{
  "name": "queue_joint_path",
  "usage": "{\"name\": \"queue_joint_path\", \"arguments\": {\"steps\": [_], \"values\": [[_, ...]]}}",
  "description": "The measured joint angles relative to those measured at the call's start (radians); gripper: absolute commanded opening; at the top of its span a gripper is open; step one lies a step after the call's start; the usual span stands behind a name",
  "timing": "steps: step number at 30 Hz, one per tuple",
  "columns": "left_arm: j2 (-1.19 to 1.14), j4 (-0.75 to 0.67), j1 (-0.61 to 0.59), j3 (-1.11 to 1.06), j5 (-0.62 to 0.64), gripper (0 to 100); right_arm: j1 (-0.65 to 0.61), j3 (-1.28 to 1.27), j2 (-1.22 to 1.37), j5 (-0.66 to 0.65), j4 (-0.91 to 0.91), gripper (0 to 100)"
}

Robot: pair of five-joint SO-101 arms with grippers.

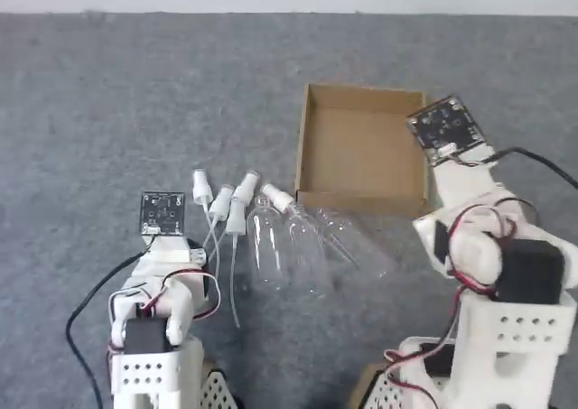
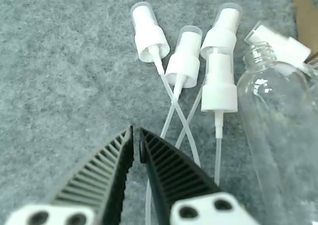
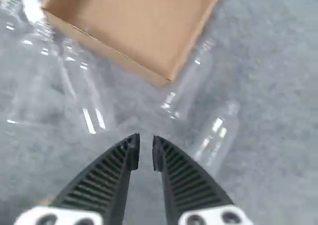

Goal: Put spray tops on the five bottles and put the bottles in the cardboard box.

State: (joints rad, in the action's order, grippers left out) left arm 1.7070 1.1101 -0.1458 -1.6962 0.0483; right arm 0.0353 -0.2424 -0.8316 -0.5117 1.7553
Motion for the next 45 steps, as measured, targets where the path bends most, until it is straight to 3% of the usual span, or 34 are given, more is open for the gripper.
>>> {"name": "queue_joint_path", "arguments": {"steps": [7,14,21,34,45], "values": [[0.000,0.000,0.000,0.000,0.000,1,0.238,-0.063,0.041,-0.086,-0.084,10.1],[0.000,0.000,0.000,0.000,0.000,1,0.364,-0.144,0.193,-0.106,-0.282,11.9],[0.000,0.000,0.000,0.000,0.000,1,0.430,-0.163,0.385,-0.135,-0.402,19.6],[0.000,0.000,0.000,0.000,0.000,1,0.456,-0.163,0.793,-0.130,-0.620,19.9],[0.000,0.000,0.000,0.000,0.000,1,0.442,-0.160,0.939,-0.101,-0.740,19.5]]}}
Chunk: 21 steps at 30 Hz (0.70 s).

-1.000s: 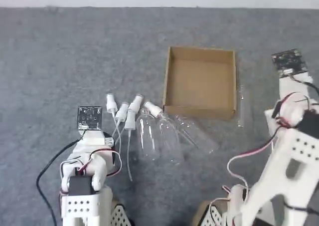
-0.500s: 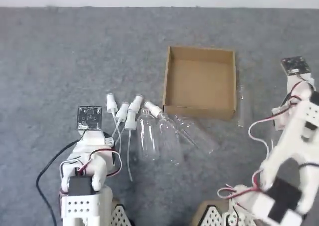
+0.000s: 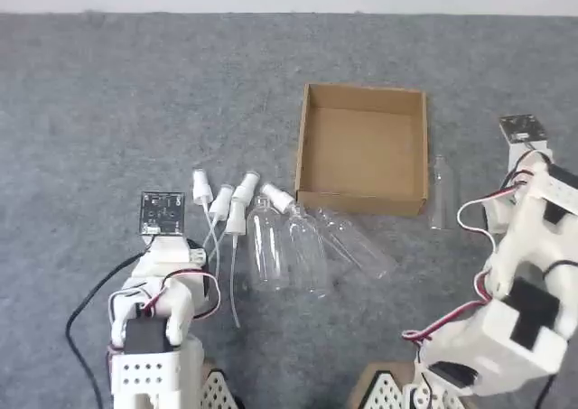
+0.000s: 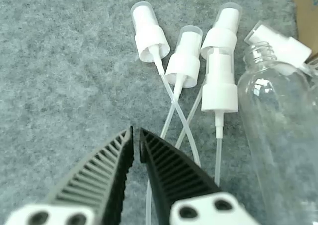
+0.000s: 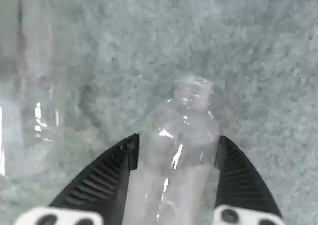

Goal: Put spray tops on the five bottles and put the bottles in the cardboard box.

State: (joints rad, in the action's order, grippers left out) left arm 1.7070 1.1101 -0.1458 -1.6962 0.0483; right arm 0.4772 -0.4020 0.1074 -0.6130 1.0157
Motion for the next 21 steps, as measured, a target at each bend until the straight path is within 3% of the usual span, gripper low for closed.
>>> {"name": "queue_joint_path", "arguments": {"steps": [5,11,14,19,21], "values": [[0.000,0.000,0.000,0.000,0.000,1,-0.006,0.005,0.029,0.006,-0.005,19.0],[0.000,0.009,0.000,0.000,-0.011,2,-0.006,0.018,0.046,0.006,-0.005,1.4],[0.000,0.009,-0.003,0.000,-0.133,2,-0.003,0.018,0.046,0.006,-0.005,0.7],[0.000,0.020,-0.064,0.086,-0.494,2,0.025,0.020,0.046,-0.072,-0.005,0.6],[0.000,0.048,-0.078,0.161,-0.565,2,0.043,0.018,0.046,-0.109,-0.005,0.6]]}}
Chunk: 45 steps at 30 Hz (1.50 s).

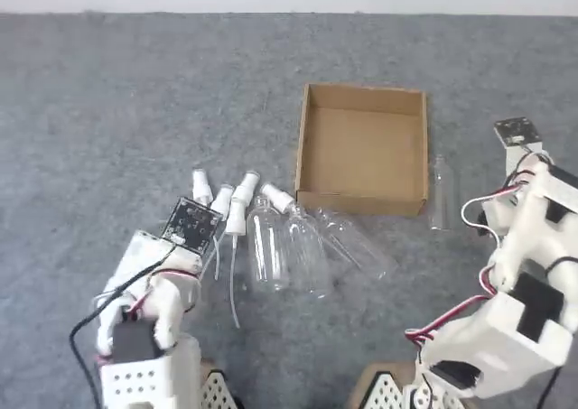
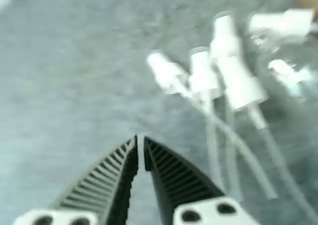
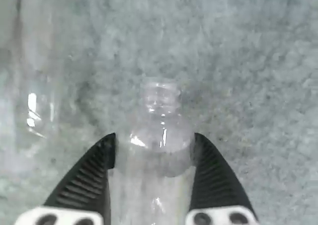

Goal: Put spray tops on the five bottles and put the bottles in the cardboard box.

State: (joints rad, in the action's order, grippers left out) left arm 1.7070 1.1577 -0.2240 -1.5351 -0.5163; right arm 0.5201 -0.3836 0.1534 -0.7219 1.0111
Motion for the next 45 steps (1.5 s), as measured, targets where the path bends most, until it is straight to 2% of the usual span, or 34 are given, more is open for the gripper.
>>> {"name": "queue_joint_path", "arguments": {"steps": [5,8,11,18,25,29,36,43,45], "values": [[0.008,0.066,-0.023,0.212,-0.029,5,0.034,-0.011,-0.005,-0.083,-0.006,0.6],[-0.087,0.107,-0.023,0.350,-0.029,9,0.034,-0.069,-0.025,-0.117,-0.055,0.6],[-0.273,0.153,-0.025,0.512,0.011,9,0.034,-0.100,-0.026,-0.120,-0.107,0.8],[-0.882,0.203,-0.002,0.885,0.167,10,0.038,-0.104,-0.028,-0.123,-0.121,0.9],[-1.464,0.107,0.040,1.089,0.356,15,0.038,-0.104,-0.028,-0.126,-0.121,0.9],[-1.694,0.017,0.049,1.151,0.446,15,0.038,-0.104,-0.028,-0.129,-0.121,0.9],[-1.877,-0.126,0.049,1.189,0.531,15,0.038,-0.104,-0.028,-0.129,-0.121,0.9],[-2.005,-0.167,0.049,1.243,0.575,15,0.038,-0.104,-0.028,-0.129,-0.121,0.9],[-2.035,-0.167,0.049,1.249,0.577,12,0.038,-0.104,-0.028,-0.129,-0.121,0.9]]}}
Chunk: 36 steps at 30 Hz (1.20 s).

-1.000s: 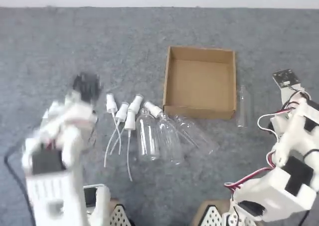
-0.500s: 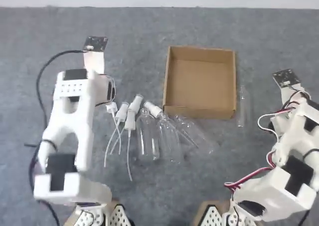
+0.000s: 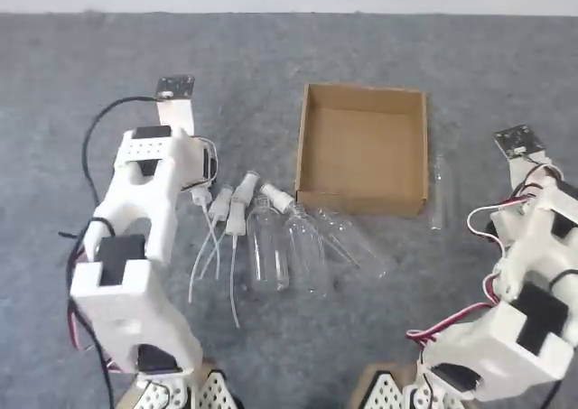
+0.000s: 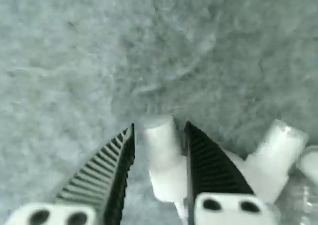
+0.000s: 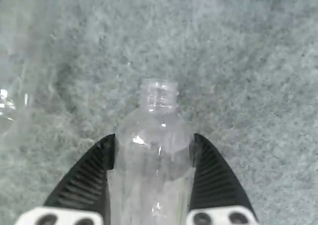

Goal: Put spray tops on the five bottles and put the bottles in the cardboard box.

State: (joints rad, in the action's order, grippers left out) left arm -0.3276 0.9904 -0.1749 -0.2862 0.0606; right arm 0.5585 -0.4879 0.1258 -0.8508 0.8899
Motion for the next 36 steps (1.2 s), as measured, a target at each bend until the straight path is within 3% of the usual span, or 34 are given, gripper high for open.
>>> {"name": "queue_joint_path", "arguments": {"steps": [12,20,36], "values": [[-0.021,0.038,0.006,0.034,-0.002,1,0.000,0.000,0.000,0.000,0.000,1.0],[-0.002,0.224,0.002,0.146,-0.044,1,0.000,0.000,0.000,0.000,0.000,1.0],[0.899,0.236,0.084,-0.453,-0.086,1,0.000,0.000,0.000,0.000,-0.009,1.0]]}}
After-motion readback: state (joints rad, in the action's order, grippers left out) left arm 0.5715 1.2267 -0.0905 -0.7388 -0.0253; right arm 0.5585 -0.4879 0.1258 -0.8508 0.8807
